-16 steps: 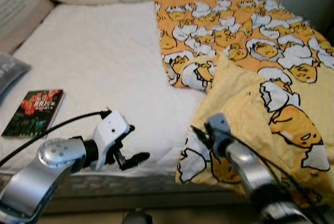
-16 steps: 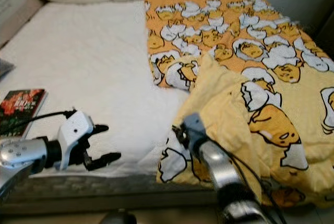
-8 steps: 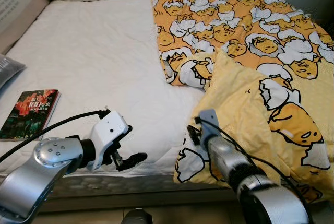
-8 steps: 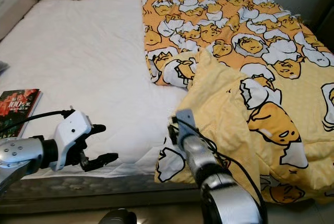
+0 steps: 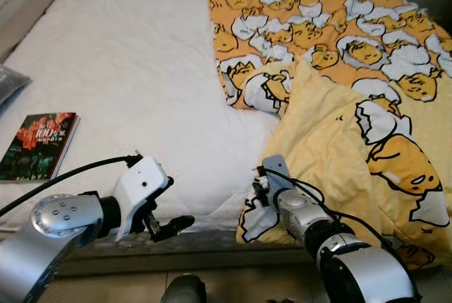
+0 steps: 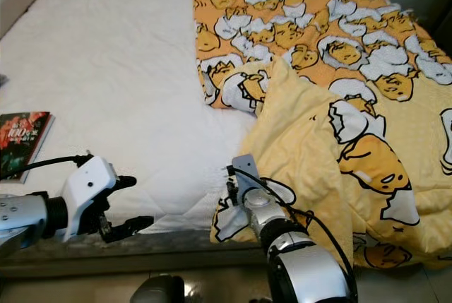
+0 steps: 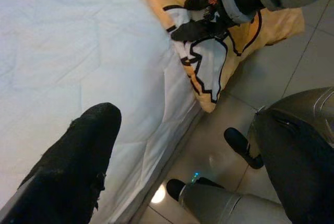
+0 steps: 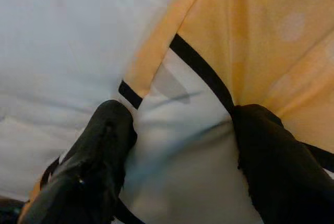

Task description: Clean up the room

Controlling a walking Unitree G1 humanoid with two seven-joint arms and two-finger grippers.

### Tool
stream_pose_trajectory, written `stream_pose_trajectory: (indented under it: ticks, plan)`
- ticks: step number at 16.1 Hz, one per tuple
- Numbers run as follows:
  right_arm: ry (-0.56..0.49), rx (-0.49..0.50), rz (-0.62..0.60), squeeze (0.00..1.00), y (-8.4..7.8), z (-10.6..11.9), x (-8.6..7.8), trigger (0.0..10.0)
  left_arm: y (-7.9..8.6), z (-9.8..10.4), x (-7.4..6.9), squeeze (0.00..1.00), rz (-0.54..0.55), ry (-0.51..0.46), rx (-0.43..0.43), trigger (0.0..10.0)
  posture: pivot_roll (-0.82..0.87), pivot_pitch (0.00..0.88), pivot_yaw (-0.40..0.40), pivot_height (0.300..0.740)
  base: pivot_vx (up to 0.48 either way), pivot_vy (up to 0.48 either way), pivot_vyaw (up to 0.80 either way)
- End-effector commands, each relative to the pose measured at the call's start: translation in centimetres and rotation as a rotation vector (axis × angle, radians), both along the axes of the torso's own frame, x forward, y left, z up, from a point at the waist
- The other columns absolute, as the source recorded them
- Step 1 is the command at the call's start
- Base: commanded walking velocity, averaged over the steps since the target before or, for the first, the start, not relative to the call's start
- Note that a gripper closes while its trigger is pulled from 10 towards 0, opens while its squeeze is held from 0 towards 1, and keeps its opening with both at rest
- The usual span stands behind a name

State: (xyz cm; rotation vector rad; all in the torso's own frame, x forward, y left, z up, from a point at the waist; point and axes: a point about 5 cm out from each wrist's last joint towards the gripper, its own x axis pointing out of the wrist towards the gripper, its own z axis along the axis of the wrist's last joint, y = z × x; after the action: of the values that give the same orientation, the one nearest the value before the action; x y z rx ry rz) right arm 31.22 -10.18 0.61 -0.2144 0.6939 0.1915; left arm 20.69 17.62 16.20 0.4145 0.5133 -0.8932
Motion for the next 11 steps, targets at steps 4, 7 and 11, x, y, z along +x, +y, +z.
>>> stream_pose_trajectory:
  ticks: [4,7,11]
  plan:
    - [0.073,-0.002,-0.046,0.0,-0.9,-1.15,-0.99,0.0,-0.28,0.04,-0.68,0.0,0.004,0.014,-0.005,10.0,0.37,0.21,0.005,0.74,0.0,0.0,0.0]
    - [0.066,0.035,-0.069,0.0,-0.92,-1.05,-0.89,0.0,-0.44,0.03,-0.64,0.0,0.012,0.018,-0.011,10.0,0.37,0.204,0.003,0.74,0.0,0.0,0.0]
    - [0.051,0.055,-0.078,0.0,-1.12,-0.72,-0.55,0.0,-0.62,-0.24,-0.65,0.0,0.015,0.024,-0.018,10.0,0.35,0.199,0.001,0.74,0.0,0.0,0.0]
